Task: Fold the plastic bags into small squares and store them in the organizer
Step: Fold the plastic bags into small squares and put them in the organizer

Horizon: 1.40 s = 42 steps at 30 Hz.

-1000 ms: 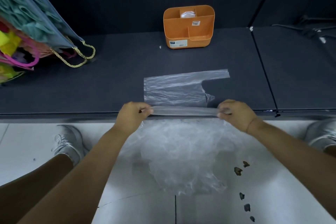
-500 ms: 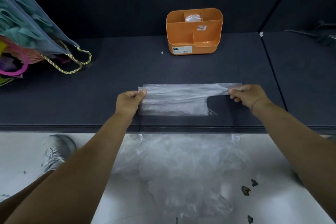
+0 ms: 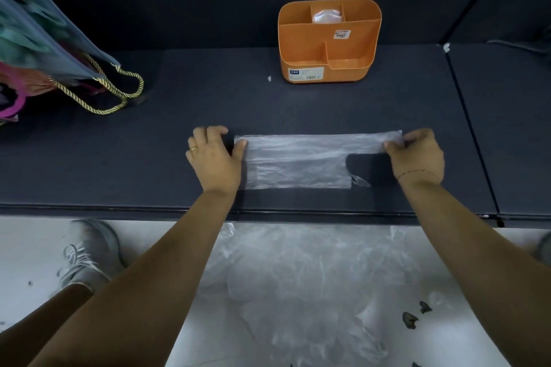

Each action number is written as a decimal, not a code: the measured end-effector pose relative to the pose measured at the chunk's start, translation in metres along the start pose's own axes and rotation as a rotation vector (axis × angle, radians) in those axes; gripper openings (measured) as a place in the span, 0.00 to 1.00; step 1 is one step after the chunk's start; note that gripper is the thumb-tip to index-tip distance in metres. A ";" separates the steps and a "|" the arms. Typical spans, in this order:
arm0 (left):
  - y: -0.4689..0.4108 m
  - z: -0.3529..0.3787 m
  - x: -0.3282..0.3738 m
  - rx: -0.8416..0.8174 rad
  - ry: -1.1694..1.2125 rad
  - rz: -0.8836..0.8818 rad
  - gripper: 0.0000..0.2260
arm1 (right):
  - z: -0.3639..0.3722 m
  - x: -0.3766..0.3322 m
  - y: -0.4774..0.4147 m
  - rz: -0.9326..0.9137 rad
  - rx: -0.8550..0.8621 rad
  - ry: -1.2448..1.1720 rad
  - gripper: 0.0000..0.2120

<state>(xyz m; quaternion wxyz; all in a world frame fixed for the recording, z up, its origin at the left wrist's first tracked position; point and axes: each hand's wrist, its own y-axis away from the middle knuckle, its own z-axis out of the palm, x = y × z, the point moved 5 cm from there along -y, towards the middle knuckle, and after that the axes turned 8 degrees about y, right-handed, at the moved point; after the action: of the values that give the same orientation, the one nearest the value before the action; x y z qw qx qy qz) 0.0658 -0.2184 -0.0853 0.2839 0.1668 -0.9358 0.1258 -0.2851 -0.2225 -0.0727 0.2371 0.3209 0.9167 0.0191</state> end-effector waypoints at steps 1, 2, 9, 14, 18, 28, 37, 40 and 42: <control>0.004 -0.001 0.009 0.011 -0.019 0.112 0.15 | -0.003 -0.006 0.005 -0.068 0.074 0.066 0.16; 0.009 0.000 0.019 -0.007 -0.026 0.250 0.16 | -0.006 -0.017 0.013 -0.178 0.170 0.132 0.17; 0.035 0.036 0.031 -0.411 -0.143 0.499 0.30 | 0.081 -0.124 0.111 -0.913 -0.209 0.196 0.26; 0.034 0.040 0.006 -0.477 -0.267 0.424 0.34 | 0.111 -0.084 0.092 -0.872 -0.267 0.554 0.33; 0.034 0.039 0.003 -0.506 -0.352 0.382 0.38 | 0.088 -0.048 0.060 -0.775 -0.224 0.635 0.39; 0.038 0.032 0.010 -0.506 -0.390 0.385 0.38 | 0.036 -0.001 0.038 -0.713 -0.082 0.431 0.41; 0.084 0.040 0.040 -0.611 -0.178 0.559 0.38 | 0.045 -0.019 0.075 -0.858 -0.118 0.029 0.06; 0.084 0.042 0.043 -0.582 -0.106 0.493 0.36 | 0.050 -0.024 0.069 -0.831 -0.200 0.126 0.04; 0.084 0.042 0.047 -0.556 -0.089 0.480 0.32 | 0.049 -0.024 0.068 -0.801 -0.312 0.123 0.05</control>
<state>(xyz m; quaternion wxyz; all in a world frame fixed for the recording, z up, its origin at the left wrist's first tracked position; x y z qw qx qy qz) -0.0234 -0.1671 -0.1042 0.2397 -0.1356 -0.9582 -0.0777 -0.2074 -0.1891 -0.0932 0.2162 -0.1016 0.9675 0.0832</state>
